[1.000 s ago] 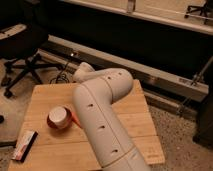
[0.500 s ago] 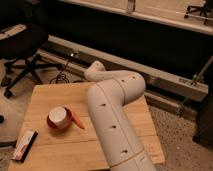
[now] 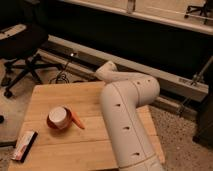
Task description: Wipe the white sponge on the table
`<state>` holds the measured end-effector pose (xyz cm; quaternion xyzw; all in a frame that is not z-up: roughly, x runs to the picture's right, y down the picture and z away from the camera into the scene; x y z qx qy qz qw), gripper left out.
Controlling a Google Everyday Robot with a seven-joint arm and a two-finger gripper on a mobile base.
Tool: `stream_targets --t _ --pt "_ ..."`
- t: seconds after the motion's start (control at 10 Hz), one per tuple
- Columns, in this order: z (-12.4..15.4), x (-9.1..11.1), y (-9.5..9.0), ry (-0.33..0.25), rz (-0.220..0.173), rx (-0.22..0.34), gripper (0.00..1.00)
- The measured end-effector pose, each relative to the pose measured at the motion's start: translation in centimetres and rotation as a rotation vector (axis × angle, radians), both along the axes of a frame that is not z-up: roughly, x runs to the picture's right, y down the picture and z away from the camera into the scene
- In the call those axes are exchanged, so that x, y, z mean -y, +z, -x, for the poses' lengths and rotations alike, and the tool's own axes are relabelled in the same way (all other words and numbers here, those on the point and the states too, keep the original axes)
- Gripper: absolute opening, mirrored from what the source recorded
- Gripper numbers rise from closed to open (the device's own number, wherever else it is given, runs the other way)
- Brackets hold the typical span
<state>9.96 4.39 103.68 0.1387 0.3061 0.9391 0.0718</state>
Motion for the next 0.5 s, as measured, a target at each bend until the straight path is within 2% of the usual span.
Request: stream_targets --t 0.5 --pt "-4.6 -1.4 -1.2 -0.042 -0.010 -0.064 0.20"
